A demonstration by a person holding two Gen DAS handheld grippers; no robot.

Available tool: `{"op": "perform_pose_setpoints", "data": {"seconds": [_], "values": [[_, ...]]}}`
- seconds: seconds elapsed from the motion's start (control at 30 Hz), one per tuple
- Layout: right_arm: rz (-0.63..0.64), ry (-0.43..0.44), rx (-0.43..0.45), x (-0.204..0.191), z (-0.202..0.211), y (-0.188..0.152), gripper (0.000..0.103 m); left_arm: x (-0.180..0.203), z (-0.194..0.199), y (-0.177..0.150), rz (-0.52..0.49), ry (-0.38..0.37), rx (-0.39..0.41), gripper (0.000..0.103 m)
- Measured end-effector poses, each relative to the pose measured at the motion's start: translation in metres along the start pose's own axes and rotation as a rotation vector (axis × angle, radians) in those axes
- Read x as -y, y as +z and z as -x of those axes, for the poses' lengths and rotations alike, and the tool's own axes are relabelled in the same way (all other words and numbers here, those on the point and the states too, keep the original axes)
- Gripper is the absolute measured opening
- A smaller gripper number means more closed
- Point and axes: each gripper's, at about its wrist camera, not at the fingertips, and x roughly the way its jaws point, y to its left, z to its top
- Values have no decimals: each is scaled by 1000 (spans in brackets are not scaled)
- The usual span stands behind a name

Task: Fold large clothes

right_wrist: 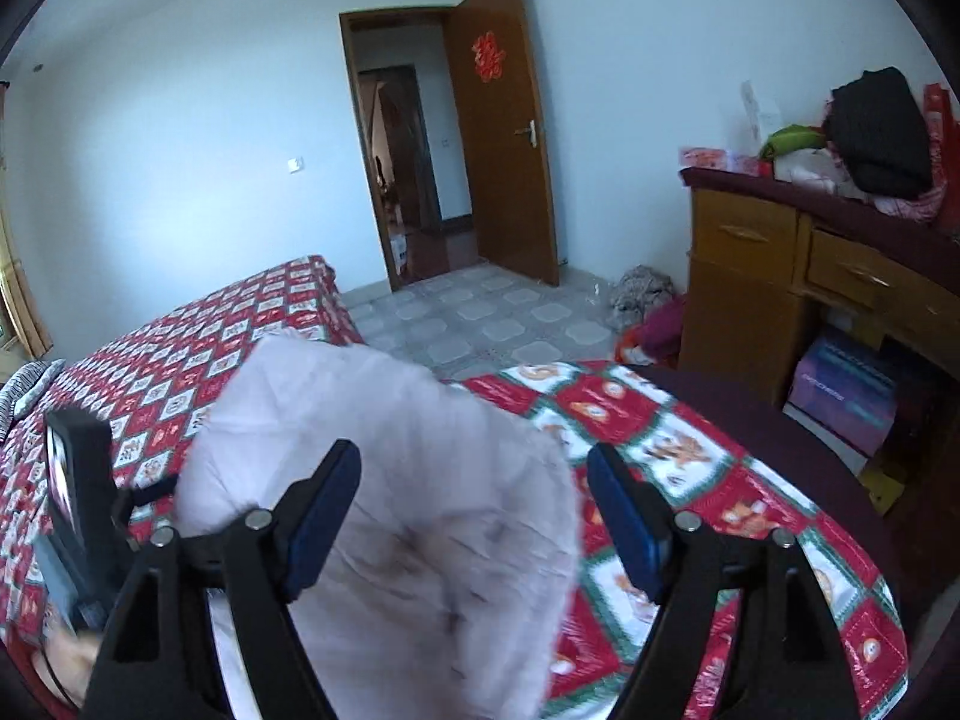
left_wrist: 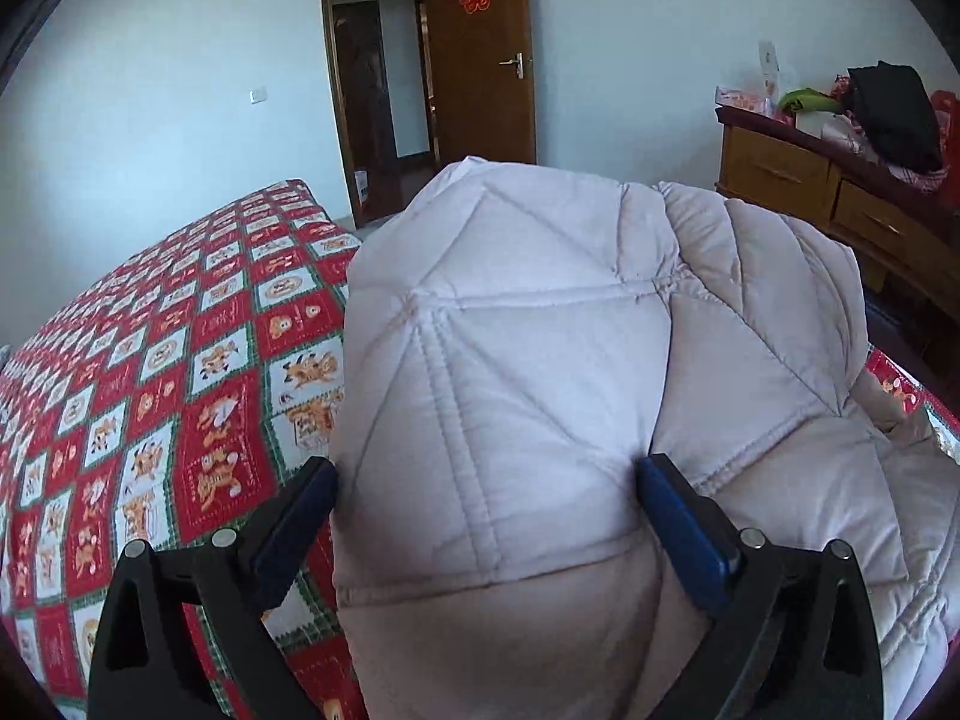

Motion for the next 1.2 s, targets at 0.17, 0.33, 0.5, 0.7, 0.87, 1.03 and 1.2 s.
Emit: {"op": "perform_pose_setpoints", "data": {"seconds": [0.17, 0.33, 0.5, 0.7, 0.87, 1.03, 1.2], "values": [[-171, -51, -173, 1, -67, -10, 73, 1, 3, -4, -12, -4, -6, 101], [-194, -65, -232, 9, -73, -51, 73, -1, 1, -5, 3, -57, -13, 101], [-143, -31, -213, 10, -74, -64, 76, 8, 6, -11, -1, -32, 26, 101], [33, 45, -264, -4, -116, -45, 79, 3, -5, -9, 113, 26, -4, 101], [63, 81, -299, 2, -143, -39, 81, 8, -16, -5, 126, 76, -23, 102], [72, 47, -289, 2, -137, -43, 81, 9, -15, -6, 117, 76, -30, 102], [63, -16, -330, 2, -119, -51, 80, 11, -11, -7, 62, 59, -32, 102]]}}
